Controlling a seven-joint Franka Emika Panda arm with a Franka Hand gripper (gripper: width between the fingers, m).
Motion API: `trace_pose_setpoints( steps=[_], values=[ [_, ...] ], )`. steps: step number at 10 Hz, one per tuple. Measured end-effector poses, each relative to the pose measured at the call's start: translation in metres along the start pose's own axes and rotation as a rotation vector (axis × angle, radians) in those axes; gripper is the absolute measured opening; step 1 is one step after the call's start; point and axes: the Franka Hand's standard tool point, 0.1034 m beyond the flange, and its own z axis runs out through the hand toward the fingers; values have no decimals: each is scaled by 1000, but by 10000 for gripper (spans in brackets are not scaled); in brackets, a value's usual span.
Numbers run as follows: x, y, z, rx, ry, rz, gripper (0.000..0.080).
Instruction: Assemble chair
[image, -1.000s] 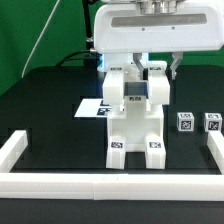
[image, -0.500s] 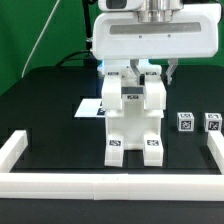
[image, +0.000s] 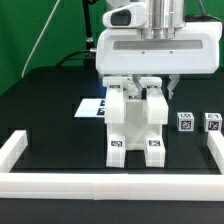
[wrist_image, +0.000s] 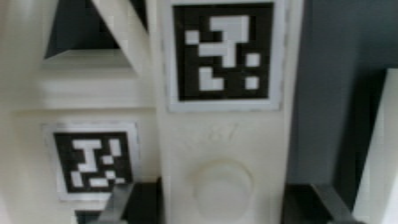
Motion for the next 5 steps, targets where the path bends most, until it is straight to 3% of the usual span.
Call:
trace_pose_setpoints(
  steps=[5],
  values=[
    [7, 6, 0, -5, 26, -7, 285]
  ],
)
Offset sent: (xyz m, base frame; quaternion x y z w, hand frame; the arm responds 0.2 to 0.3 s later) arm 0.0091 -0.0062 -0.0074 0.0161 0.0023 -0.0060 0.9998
